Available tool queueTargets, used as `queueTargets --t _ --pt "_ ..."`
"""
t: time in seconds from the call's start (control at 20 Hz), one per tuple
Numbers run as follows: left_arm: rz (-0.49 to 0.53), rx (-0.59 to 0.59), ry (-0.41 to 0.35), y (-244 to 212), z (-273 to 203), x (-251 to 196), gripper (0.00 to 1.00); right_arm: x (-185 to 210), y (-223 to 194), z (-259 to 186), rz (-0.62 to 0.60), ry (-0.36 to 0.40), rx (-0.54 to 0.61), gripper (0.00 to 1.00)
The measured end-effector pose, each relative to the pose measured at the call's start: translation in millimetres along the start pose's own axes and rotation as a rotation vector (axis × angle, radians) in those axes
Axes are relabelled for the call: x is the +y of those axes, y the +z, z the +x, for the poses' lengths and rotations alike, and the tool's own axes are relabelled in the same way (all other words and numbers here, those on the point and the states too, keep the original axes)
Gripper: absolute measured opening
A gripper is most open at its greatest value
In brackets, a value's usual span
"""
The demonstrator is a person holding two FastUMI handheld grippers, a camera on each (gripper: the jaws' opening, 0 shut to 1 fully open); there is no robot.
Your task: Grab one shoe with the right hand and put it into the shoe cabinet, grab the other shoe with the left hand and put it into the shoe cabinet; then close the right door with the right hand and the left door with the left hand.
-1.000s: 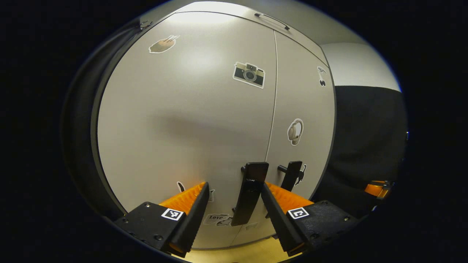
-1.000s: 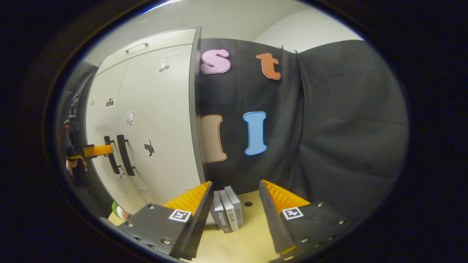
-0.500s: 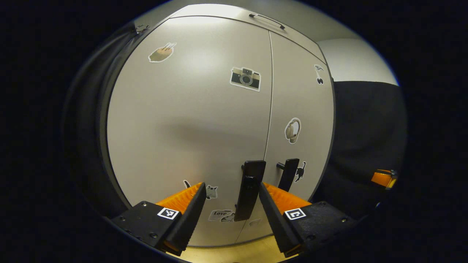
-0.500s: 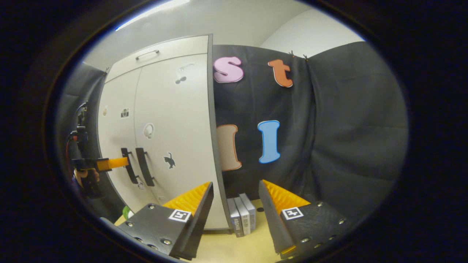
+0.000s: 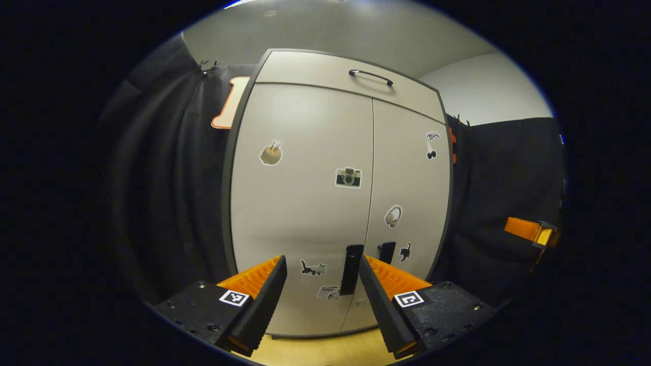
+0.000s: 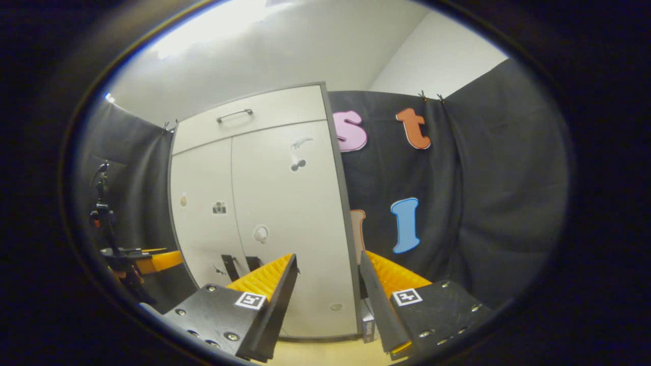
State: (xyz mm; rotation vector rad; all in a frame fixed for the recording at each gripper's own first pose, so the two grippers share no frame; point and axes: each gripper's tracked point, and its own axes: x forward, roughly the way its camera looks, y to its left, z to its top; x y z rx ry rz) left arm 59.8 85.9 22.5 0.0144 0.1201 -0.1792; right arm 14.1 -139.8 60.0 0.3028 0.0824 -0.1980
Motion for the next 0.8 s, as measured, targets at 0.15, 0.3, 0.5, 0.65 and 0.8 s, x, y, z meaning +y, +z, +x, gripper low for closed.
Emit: queueTargets --t 0.15,0.3,0.5,0.65,0.8 --pt "0.050 -0.034 0.062 22.2 -37.5 8.4 0.88 32.6 12.0 -2.9 0.020 0.058 -0.027 0.76" --pt "0.065 -0.070 0.110 37.6 -64.3 12.7 0.88 49.0 13.3 -3.1 -0.006 0.065 -0.052 0.70" --pt "0.052 -0.074 0.137 36.8 -83.8 12.4 0.88 76.4 3.9 -3.8 -0.016 0.127 -0.046 0.76" --pt "0.031 -0.083 0.141 37.3 -93.0 14.6 0.88 87.2 -3.3 -6.1 -0.033 0.158 -0.042 0.98" --pt "0.035 -0.078 0.154 36.0 -96.6 18.3 0.88 90.8 -7.7 -8.5 -0.046 0.168 -0.037 0.98"
